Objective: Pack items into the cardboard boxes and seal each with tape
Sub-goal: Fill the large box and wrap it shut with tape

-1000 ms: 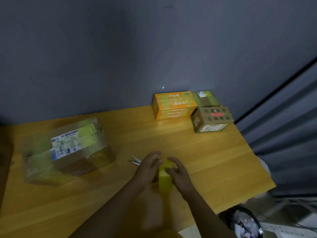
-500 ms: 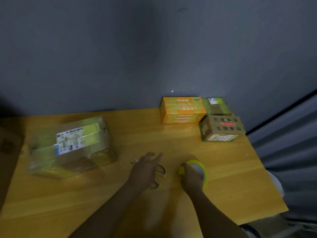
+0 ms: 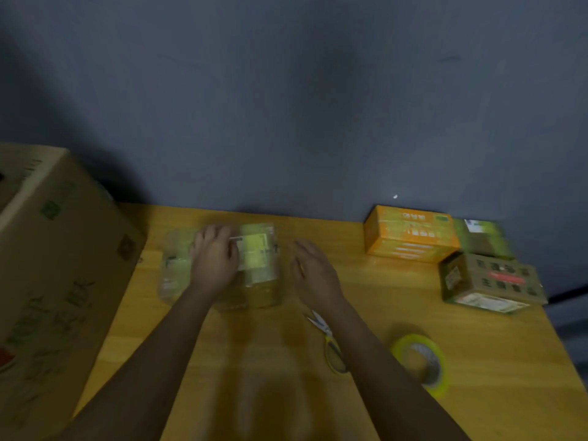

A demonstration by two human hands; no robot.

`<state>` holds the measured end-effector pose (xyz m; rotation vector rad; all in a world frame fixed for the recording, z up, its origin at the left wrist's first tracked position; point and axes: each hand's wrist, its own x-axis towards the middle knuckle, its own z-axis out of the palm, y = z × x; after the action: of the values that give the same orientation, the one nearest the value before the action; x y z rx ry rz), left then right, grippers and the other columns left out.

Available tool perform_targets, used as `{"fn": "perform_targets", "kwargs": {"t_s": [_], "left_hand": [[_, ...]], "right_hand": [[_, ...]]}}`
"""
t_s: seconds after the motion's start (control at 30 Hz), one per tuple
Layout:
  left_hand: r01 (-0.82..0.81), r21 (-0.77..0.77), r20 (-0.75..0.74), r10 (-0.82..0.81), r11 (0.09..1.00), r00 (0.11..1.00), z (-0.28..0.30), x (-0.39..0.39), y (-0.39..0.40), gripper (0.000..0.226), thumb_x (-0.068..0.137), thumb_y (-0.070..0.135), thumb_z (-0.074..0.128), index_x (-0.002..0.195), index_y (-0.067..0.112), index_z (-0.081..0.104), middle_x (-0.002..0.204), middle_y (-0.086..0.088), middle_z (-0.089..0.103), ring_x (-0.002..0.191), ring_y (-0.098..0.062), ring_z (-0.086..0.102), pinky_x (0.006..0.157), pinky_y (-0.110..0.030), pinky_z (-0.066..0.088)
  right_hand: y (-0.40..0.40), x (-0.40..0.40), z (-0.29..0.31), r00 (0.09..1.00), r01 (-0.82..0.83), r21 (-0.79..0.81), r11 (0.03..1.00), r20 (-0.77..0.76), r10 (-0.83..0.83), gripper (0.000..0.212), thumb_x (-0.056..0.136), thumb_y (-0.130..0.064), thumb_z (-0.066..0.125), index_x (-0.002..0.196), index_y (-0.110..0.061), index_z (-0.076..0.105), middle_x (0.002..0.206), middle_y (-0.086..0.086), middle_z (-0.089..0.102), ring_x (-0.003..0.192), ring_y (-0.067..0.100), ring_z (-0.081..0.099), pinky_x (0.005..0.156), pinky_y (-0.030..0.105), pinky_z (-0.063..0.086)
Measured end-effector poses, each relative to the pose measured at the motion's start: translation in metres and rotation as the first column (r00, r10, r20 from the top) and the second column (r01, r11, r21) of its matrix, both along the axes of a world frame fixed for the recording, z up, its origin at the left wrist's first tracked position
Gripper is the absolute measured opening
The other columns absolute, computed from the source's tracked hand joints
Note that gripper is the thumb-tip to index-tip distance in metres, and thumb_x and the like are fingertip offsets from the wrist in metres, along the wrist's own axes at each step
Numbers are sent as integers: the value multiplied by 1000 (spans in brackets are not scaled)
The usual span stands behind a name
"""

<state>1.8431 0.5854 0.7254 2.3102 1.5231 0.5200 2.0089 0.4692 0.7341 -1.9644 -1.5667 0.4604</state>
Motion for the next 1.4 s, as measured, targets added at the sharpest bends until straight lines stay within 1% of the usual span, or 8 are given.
{"fn": "perform_targets", "kwargs": {"t_s": [0.23,0.4,0.53,0.73,0.87,0.97,1.13,1.4], "left_hand": [[207,-229,-283,-268,951,921,-29,-27,55,67,97,57,4,151,22,24,162,-6,5,148,-29,-5,116,-50,-4],[180,-122,-285,-208,976,936,-40,-27,57,95,76,69,-25,152,32,19,158,-7,24,147,-31,12,114,-51,1],[146,-127,-332,-180,981,926,-43,-26,60,82,78,59,-20,152,37,7,158,-3,21,146,-26,11,113,-48,-2],[102,-193,-340,-165,976,926,-34,-24,56,64,94,57,0,151,34,16,150,-5,32,137,-29,22,112,-49,7],[29,-352,-393,-176,935,903,-4,-23,38,60,98,58,25,129,14,51,131,-14,52,118,-33,46,100,-43,29],[4,-498,-340,-200,867,919,2,-20,30,69,91,62,41,140,13,38,141,-12,41,125,-31,44,100,-40,35],[203,-657,306,10,725,952,-15,-2,32,69,96,39,53,150,20,16,150,-2,36,129,-22,44,97,-28,39],[247,-811,460,317,530,829,-43,-3,37,61,82,50,66,135,25,48,132,-3,59,109,-21,61,92,-35,49]], "right_hand": [[112,-34,-19,990,-9,-217,976,134,38,50,107,-29,21,154,-11,17,162,3,13,150,17,5,121,37,8],[128,-47,-41,963,48,-278,959,267,29,58,104,-41,8,154,-13,14,162,1,10,149,15,2,119,39,-2],[100,-59,-51,946,71,-248,966,324,14,78,90,-57,-14,155,-18,9,163,-2,4,149,13,-5,118,40,-5],[56,-67,-51,909,191,-246,950,409,-77,61,103,-46,8,142,-19,46,150,3,43,139,24,36,105,56,34],[53,-36,-43,910,269,-333,904,394,-126,79,90,-67,-2,152,-27,26,161,7,17,148,32,13,114,56,14],[54,-36,-35,904,313,-252,916,373,-206,66,94,-46,32,149,-10,33,157,17,22,146,36,19,114,57,19],[57,-65,-39,937,333,-202,921,-40,-347,59,99,-19,24,152,-2,4,161,16,5,150,26,2,117,25,1],[62,-28,-45,639,329,-365,871,-593,-490,41,102,-46,35,128,-23,57,119,2,66,111,24,62,99,44,47]]}}
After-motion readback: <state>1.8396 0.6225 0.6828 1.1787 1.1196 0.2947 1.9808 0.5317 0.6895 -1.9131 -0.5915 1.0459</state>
